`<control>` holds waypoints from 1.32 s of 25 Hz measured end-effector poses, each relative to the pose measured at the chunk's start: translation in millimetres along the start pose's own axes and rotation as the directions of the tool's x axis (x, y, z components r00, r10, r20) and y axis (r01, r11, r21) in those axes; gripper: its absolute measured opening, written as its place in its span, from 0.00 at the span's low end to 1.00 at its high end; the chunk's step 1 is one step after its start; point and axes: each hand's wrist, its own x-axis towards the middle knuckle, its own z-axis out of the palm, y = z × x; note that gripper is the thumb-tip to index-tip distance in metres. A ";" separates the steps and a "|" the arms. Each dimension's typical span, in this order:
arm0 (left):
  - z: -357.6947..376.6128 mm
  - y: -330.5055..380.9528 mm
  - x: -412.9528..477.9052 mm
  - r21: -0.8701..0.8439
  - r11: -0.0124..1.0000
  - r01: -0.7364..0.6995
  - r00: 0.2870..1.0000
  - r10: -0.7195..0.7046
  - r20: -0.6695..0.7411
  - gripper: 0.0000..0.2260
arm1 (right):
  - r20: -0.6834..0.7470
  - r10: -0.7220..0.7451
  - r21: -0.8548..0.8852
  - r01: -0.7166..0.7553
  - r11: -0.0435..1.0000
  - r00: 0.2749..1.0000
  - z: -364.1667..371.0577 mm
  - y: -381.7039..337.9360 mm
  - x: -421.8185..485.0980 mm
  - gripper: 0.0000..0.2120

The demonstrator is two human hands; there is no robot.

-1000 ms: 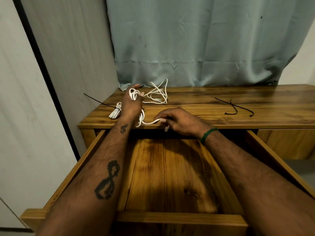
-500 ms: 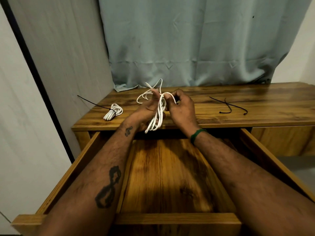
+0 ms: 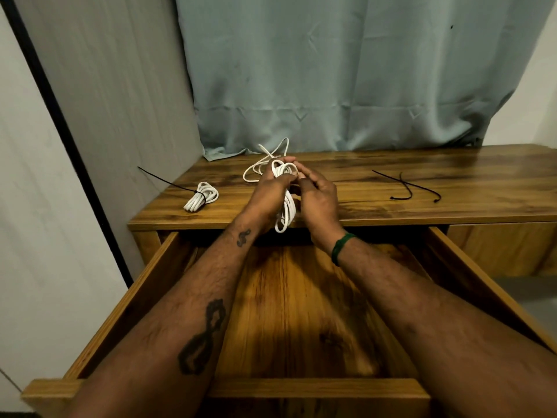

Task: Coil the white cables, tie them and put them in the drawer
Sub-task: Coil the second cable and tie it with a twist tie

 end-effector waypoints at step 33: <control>28.8 -9.8 -1.6 -0.157 0.988 -0.010 0.960 -0.035 -0.279 0.45 | -0.127 0.086 -0.238 -0.114 0.965 0.988 1.3 5.1 8.6 0.29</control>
